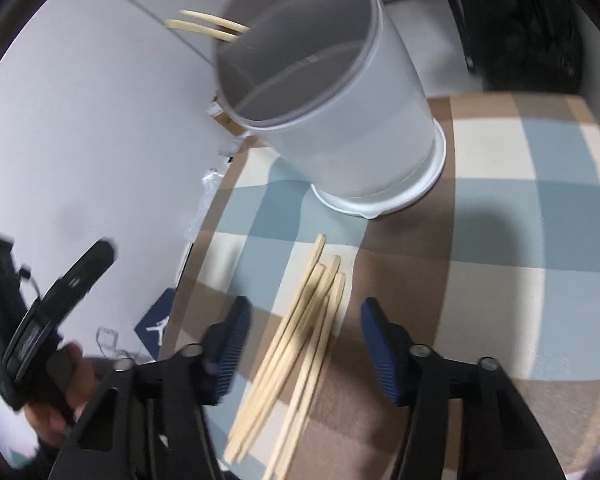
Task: Organize utensils
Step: 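Lower both grippers toward the chopstick pile beside the holder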
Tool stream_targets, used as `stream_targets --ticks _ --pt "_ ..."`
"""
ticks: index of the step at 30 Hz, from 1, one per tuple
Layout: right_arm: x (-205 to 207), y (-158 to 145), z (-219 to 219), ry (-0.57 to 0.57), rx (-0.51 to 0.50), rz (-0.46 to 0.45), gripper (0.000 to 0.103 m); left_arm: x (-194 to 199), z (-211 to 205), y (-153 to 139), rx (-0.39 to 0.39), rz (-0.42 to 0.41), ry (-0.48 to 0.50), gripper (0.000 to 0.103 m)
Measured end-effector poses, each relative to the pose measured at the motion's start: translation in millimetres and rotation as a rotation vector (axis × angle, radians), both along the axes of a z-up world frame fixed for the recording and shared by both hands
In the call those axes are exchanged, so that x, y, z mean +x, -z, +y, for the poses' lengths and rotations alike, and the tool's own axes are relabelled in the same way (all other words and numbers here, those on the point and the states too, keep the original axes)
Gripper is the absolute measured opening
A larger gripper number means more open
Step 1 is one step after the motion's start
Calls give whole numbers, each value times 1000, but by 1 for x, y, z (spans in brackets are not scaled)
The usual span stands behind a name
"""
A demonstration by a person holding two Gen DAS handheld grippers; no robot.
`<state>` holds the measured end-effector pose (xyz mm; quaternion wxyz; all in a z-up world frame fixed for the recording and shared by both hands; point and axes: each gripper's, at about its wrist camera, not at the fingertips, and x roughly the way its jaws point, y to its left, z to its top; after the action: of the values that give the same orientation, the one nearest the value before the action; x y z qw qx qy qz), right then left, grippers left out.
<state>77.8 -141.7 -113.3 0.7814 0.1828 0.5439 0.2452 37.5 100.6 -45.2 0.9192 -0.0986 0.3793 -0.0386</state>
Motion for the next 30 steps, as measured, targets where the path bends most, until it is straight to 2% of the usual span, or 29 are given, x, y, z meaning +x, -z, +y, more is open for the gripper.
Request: stream_targets --ticks 1,3,6,10,13,17,19,27,30 --pt "3 2 2 5 3 9 43 1 2 0 -4 -4 -3 77" --pt "11 7 8 13 -13 34 41 3 5 0 -5 -6 -12 77" --pt "19 14 18 19 -67 63 35 6 9 2 -16 3 -15 77" --pt "27 19 30 29 -152 80 23 7 13 2 -23 4 -18 77" --pt "29 19 38 31 -227 70 10 8 16 1 -32 7 -25 77" --pt "29 20 46 38 -283 56 8 9 21 0 -49 8 -36 77" --pt "29 18 47 45 -302 39 0 9 22 1 -61 10 -35 77" --pt "21 16 34 69 -270 37 0 9 21 2 -71 18 -38 77" --pt "16 14 35 34 -262 45 2 9 23 2 -78 26 -39 77"
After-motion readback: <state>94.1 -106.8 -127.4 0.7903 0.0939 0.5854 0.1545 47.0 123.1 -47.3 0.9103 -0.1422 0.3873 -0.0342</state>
